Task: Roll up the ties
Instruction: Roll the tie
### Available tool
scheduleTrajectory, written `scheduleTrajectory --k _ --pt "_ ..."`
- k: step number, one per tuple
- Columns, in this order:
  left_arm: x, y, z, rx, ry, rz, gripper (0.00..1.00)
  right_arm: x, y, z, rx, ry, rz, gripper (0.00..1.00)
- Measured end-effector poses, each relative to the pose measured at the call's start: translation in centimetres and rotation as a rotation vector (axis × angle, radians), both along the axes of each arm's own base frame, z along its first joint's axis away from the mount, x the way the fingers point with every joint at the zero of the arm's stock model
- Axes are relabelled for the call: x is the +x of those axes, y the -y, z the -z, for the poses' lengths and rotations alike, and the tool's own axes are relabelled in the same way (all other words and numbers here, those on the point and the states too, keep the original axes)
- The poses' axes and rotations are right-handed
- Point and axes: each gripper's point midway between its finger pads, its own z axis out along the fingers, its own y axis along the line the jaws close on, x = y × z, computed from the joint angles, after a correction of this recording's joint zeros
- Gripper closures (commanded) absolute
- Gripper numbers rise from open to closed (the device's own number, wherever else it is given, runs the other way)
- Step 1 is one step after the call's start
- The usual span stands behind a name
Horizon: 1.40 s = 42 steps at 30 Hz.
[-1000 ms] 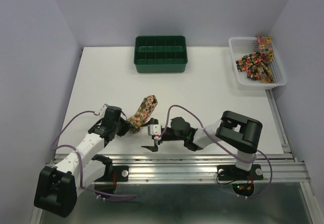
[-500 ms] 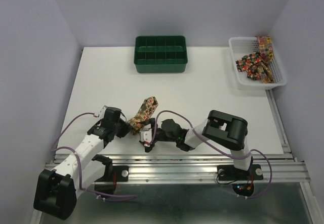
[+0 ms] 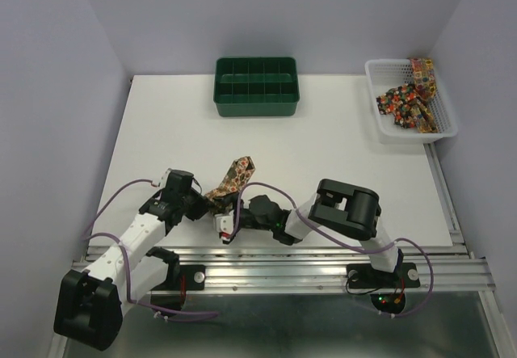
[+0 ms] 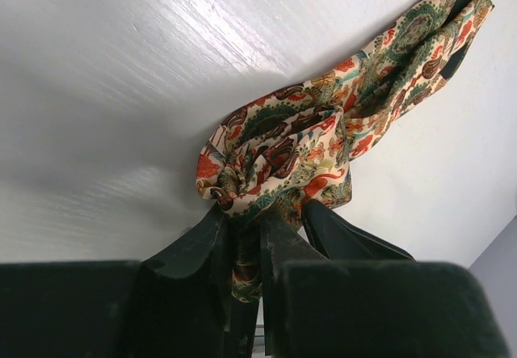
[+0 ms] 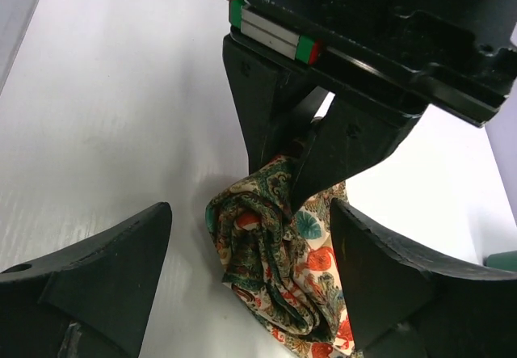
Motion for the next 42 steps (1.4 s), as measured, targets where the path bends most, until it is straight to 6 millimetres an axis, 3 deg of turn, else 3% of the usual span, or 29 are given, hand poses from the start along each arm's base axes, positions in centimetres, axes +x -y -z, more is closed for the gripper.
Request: scheduleTrajectory --k 6,9,13,21,25,28,30,31,34,39,42 --pt "0.1 0.0 -0.5 0.004 -0.007 0.003 1.00 1.1 0.5 -0.1 -0.002 0.018 0.066 0.16" --pt "0.0 0.0 -0.5 0.008 -0.011 0.005 1.00 1.7 0.7 -0.1 -0.004 0.027 0.096 0.22" --pt "-0.1 0.0 -0.3 0.011 -0.020 0.006 1.00 2.2 1.0 0.4 -0.014 0.043 0.126 0.47" --pt "-0.2 0.1 -0.2 0.010 -0.026 0.016 1.00 2.4 1.1 1.0 -0.027 0.053 0.134 0.54" --pt "-0.2 0.1 -0.1 0.009 -0.030 0.021 1.00 2.4 1.1 1.4 -0.030 0.054 0.133 0.76" --pt "-0.2 0.1 -0.1 0.008 -0.029 0.021 1.00 2.4 1.1 1.3 -0.023 0.053 0.133 0.86" --pt "-0.1 0.1 -0.2 0.009 -0.027 0.025 0.96 2.4 1.1 1.3 -0.019 0.049 0.134 0.88" --pt "-0.1 0.1 -0.2 0.010 -0.026 0.025 0.81 2.3 1.1 1.3 -0.017 0.046 0.134 0.92" --pt "-0.1 0.0 -0.4 0.019 -0.022 0.033 0.56 2.2 1.0 1.2 -0.003 0.020 0.134 0.94" --pt "0.3 -0.1 -2.4 0.030 0.017 0.045 0.49 1.3 1.3 1.1 0.035 -0.069 0.128 0.96" --pt "1.5 -0.4 -5.1 0.057 0.085 0.043 0.48 0.6 1.6 0.9 0.062 -0.146 0.122 0.96"
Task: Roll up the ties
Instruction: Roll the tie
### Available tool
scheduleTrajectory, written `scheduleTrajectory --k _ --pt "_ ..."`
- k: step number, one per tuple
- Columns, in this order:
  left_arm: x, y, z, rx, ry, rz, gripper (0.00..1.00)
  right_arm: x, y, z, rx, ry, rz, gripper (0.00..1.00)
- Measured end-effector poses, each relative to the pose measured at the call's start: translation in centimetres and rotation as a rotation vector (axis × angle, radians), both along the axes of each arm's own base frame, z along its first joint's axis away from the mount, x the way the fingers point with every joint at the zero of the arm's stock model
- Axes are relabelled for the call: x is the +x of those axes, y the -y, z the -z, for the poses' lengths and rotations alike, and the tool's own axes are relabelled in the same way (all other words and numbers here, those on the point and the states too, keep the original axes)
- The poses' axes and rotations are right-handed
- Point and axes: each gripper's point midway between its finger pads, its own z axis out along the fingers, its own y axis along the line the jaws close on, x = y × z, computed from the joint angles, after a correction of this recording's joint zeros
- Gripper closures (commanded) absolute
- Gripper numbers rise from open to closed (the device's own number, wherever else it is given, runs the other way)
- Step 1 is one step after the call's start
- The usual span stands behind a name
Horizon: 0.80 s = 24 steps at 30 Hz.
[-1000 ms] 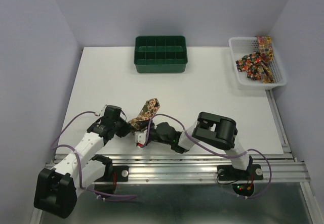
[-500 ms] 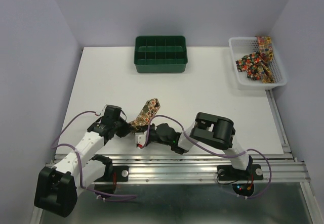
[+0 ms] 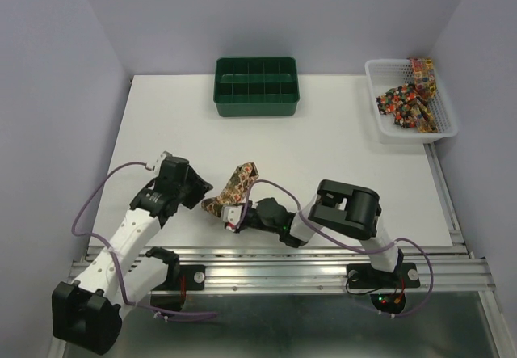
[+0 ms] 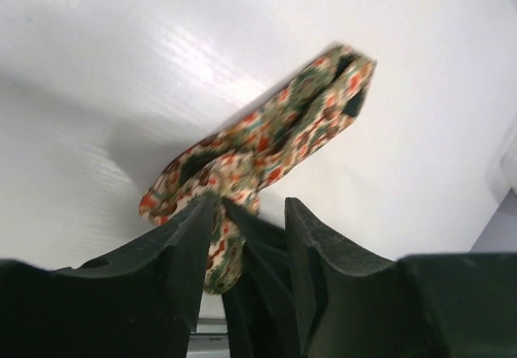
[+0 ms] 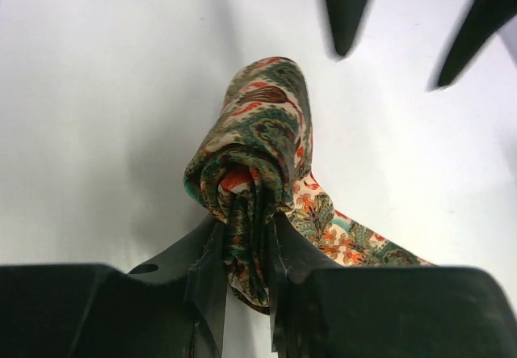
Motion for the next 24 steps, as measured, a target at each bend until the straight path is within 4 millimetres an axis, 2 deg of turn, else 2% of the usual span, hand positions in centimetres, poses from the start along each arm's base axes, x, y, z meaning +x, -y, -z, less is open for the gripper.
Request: scheduleTrajectory --k 2,4,7,10,13,16,21,24 --pt "1.3 -0.2 -2.0 0.016 0.065 -0.013 0.48 -1.1 0.3 -0.1 0.026 -0.069 -0.025 0.96" --pt "2.3 -0.3 -3.3 0.027 0.109 -0.013 0.50 -1.9 0.4 -0.2 0.049 -0.128 -0.042 0.96" --pt "3.8 0.0 -3.9 0.045 0.143 0.002 0.60 -2.9 0.4 -0.3 0.087 -0.207 -0.065 0.96" --pt "5.0 0.8 -2.8 0.058 0.117 0.043 0.62 -3.6 0.7 -0.4 0.111 -0.271 -0.076 0.96" --pt "5.5 1.8 -1.6 0.054 0.088 0.104 0.61 -4.2 1.0 -0.5 0.127 -0.324 -0.079 0.97" --pt "5.8 3.4 -1.2 0.040 0.101 0.191 0.62 -4.7 1.5 -0.5 0.139 -0.366 -0.084 0.97" --pt "5.7 7.7 0.2 0.034 0.097 0.409 0.71 -5.1 1.6 -0.6 0.155 -0.415 -0.089 0.97" --pt "5.8 9.4 1.4 0.046 0.074 0.496 0.73 -5.2 1.8 -0.6 0.160 -0.431 -0.092 0.97"
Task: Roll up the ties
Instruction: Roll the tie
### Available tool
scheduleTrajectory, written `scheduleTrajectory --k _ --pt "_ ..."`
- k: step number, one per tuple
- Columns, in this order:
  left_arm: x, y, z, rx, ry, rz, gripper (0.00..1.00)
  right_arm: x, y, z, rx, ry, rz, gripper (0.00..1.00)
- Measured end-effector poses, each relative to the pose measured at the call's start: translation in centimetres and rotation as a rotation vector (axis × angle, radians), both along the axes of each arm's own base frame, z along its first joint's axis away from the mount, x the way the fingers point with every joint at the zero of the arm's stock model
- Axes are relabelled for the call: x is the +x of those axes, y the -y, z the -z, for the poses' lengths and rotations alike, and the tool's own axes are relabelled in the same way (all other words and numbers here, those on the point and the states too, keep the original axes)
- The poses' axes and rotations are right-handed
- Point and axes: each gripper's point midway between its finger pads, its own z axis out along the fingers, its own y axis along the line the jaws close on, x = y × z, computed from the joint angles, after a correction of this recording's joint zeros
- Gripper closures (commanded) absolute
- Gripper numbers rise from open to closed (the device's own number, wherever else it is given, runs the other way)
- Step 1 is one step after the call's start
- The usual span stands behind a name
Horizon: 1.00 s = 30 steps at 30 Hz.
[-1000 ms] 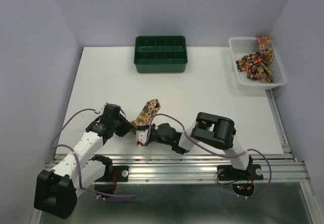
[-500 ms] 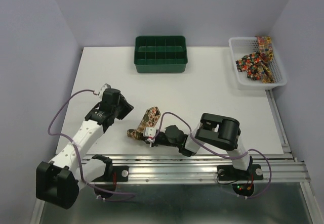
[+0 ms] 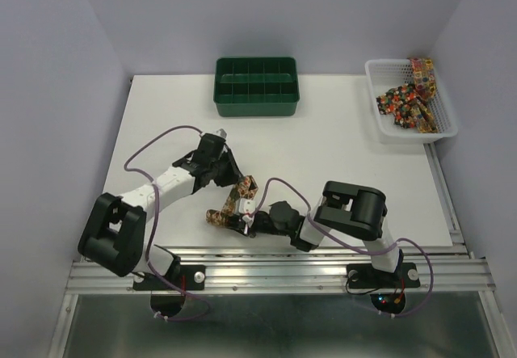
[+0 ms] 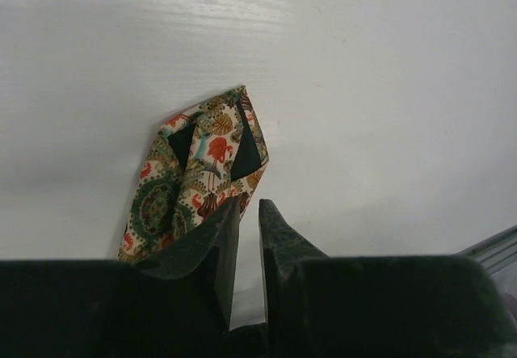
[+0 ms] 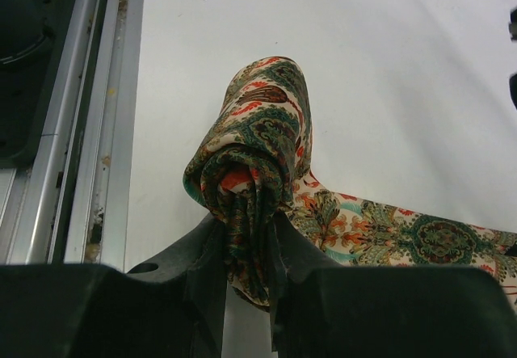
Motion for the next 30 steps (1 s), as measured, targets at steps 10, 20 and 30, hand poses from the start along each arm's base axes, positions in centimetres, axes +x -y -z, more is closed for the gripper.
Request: scheduleTrajectory --k 10,20,30 --pt "1.7 2.2 3.5 0.069 -0.064 0.096 0.83 -0.5 0.5 0.1 0.012 -0.044 -0.011 0.96" --pt "2.0 1.7 5.7 0.123 -0.109 0.081 0.87 -0.7 1.5 0.3 0.034 -0.197 0.036 0.95" --pt "2.2 1.5 5.8 0.128 -0.113 0.057 0.87 -0.5 2.5 0.5 0.084 -0.420 0.131 0.96"
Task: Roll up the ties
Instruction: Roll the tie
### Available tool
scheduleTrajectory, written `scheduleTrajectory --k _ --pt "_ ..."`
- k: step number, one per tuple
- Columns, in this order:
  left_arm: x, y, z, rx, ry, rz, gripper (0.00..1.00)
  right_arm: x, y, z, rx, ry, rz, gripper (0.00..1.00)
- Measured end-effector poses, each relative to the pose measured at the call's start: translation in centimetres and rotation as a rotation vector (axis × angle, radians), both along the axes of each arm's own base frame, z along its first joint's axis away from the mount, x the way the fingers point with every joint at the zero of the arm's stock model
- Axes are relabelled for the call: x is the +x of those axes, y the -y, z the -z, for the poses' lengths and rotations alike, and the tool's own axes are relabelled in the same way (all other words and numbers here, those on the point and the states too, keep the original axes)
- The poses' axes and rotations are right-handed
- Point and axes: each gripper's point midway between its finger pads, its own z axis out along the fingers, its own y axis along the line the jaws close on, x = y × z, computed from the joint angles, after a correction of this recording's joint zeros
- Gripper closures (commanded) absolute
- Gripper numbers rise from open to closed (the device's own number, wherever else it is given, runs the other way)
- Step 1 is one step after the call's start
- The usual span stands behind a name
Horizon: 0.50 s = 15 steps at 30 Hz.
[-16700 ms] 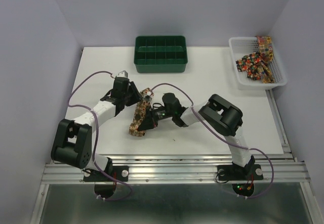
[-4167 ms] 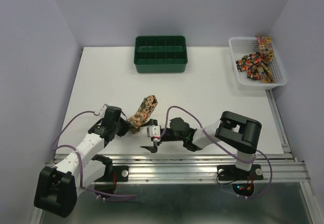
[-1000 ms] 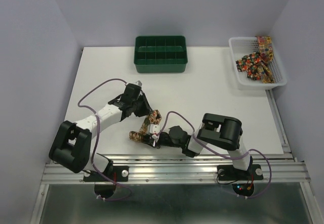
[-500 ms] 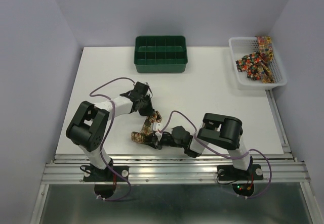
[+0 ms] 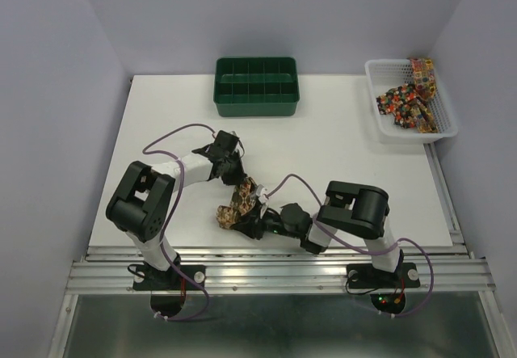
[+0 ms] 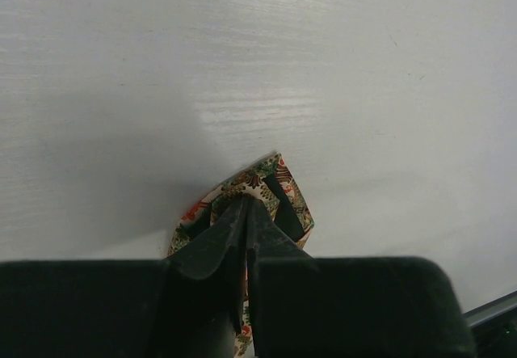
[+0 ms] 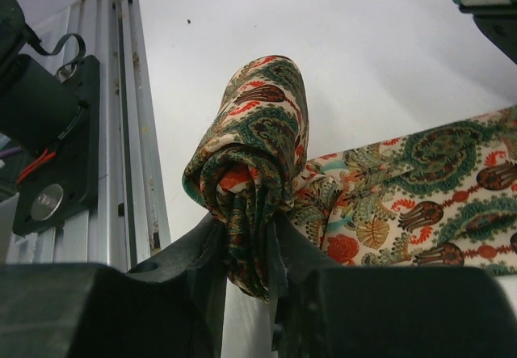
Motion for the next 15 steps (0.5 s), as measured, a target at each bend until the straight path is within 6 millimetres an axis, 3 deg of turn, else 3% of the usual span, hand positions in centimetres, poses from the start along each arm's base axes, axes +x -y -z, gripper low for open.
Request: scheduleTrajectory --k 15 --pt "0.1 0.0 0.0 -0.002 -0.007 -0.034 0.88 1.9 2.1 0.6 0.087 -0.223 0.191 0.96"
